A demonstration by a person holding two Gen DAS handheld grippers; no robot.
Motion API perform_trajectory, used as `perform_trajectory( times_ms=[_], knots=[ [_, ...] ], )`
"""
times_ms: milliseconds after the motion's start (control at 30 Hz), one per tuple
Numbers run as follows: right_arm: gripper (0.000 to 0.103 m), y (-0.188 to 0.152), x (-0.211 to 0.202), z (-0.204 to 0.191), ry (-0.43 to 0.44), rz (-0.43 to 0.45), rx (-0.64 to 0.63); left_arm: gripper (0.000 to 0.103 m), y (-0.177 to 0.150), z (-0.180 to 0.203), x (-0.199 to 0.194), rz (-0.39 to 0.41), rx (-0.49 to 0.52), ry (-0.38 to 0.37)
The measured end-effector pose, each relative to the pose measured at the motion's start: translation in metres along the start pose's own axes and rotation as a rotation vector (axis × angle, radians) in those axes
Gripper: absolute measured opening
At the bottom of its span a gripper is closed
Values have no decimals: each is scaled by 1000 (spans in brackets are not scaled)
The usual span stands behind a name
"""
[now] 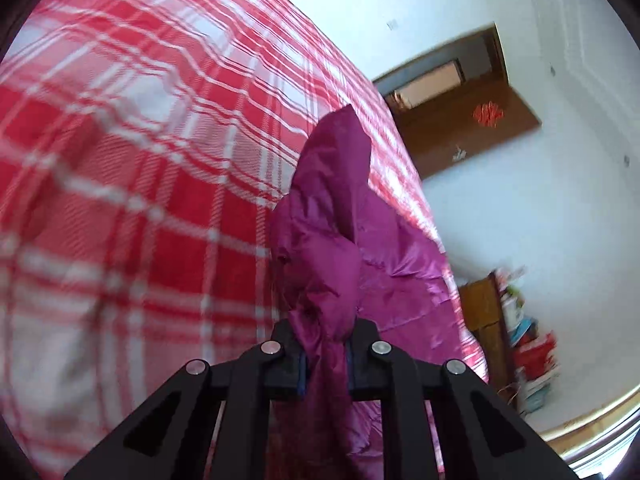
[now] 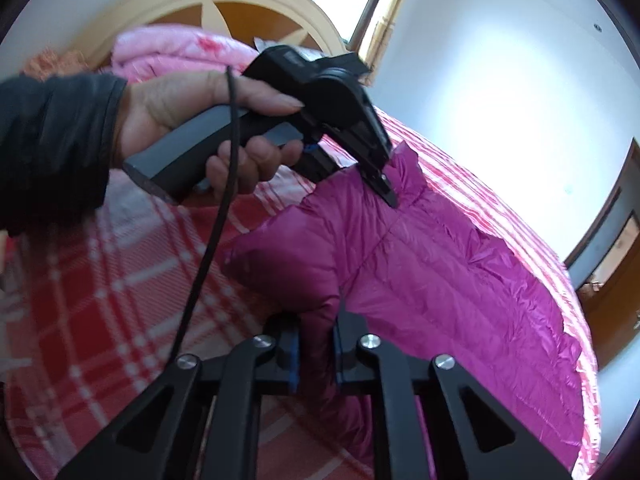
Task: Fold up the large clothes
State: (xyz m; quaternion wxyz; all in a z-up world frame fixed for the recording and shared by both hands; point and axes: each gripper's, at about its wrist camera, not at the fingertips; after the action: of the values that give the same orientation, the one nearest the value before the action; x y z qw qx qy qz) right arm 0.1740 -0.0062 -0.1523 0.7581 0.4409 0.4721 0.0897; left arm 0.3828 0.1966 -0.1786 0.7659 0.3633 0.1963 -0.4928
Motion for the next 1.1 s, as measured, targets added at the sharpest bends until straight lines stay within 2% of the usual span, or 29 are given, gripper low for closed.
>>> perform_trajectory(
  times_ms=[100,200,267,333,433,600,800,933,1100],
  knots=[
    [13,4,-22,0,52,70,38,12,-3,-6,-22,34,-93,-53],
    [12,4,-49,19,119,159,127,11,-2,10,-42,77,-123,-105],
    [12,1,-68,44,218,229,209,11,2,33,-54,108,-107,-122],
    [11,-7,-90,75,304,290,348,11,7,59,-64,125,-85,-141],
    [11,-21,-114,104,362,353,485,11,11,102,-63,134,-34,-153],
    [11,-55,-144,139,422,442,689,11,18,172,-39,96,75,-171],
    [11,-88,-162,163,386,494,823,11,19,243,21,17,200,-133],
    [11,-114,-172,173,367,501,898,11,20,262,66,-30,235,-104],
    [11,-142,-160,197,389,491,996,11,8,271,93,-82,252,-73]
  ],
)
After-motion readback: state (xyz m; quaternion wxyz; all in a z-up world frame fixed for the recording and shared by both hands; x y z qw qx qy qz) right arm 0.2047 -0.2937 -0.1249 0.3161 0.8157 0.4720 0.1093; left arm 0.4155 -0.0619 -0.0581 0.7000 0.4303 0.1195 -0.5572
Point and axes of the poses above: each gripper's, at about its wrist camera, not at the fingertips, and x roughly the way its jaws point, z to its right, y to its top, and after that the axes turned 13 degrees about y, right-handed
